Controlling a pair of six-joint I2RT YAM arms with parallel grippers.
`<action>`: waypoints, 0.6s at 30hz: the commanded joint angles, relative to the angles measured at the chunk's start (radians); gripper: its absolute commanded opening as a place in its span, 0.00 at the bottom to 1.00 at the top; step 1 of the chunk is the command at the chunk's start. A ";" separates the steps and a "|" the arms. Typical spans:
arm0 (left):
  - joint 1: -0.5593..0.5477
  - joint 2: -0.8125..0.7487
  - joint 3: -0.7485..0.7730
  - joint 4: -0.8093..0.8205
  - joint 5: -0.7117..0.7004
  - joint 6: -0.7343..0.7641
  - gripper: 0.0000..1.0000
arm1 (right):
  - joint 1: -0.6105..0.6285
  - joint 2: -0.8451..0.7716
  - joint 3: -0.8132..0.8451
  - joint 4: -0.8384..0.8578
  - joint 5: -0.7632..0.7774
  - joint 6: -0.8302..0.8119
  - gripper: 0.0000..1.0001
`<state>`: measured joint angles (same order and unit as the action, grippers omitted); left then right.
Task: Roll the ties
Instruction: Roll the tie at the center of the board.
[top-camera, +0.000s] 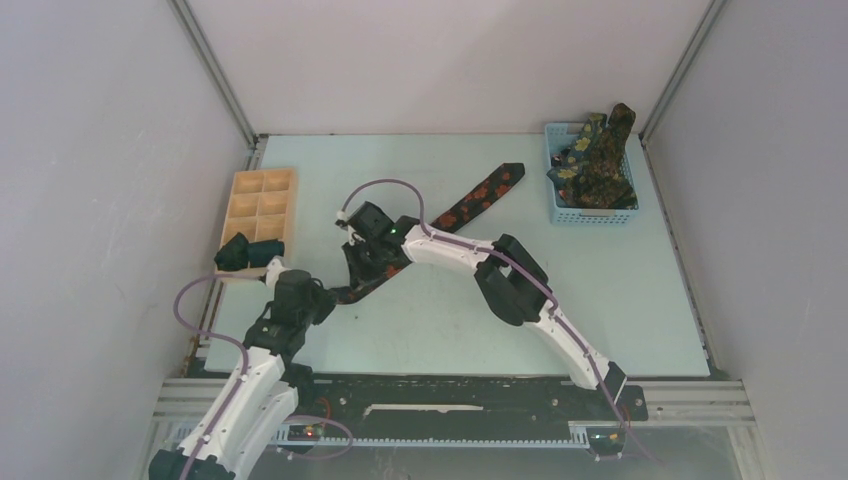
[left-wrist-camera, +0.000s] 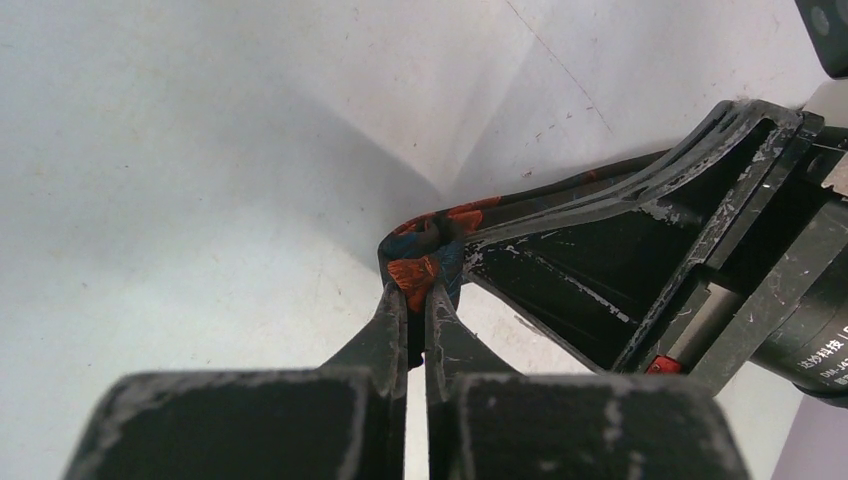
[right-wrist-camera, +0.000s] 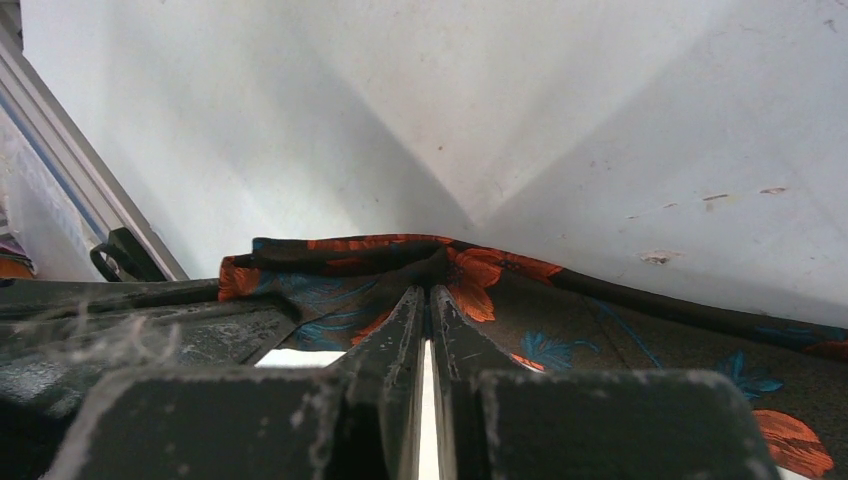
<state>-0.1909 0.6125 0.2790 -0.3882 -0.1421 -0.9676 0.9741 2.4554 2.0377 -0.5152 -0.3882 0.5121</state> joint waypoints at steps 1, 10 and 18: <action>0.010 -0.008 0.047 0.014 0.030 0.006 0.00 | 0.023 0.019 0.064 0.010 -0.021 0.003 0.08; 0.010 -0.009 0.060 0.011 0.058 -0.005 0.00 | 0.046 0.040 0.094 0.015 -0.042 0.014 0.07; 0.010 -0.011 0.086 -0.022 0.058 0.002 0.00 | 0.058 0.054 0.110 0.055 -0.094 0.052 0.07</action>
<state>-0.1890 0.6121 0.3103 -0.4183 -0.1009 -0.9680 1.0134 2.4943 2.0945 -0.5106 -0.4236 0.5293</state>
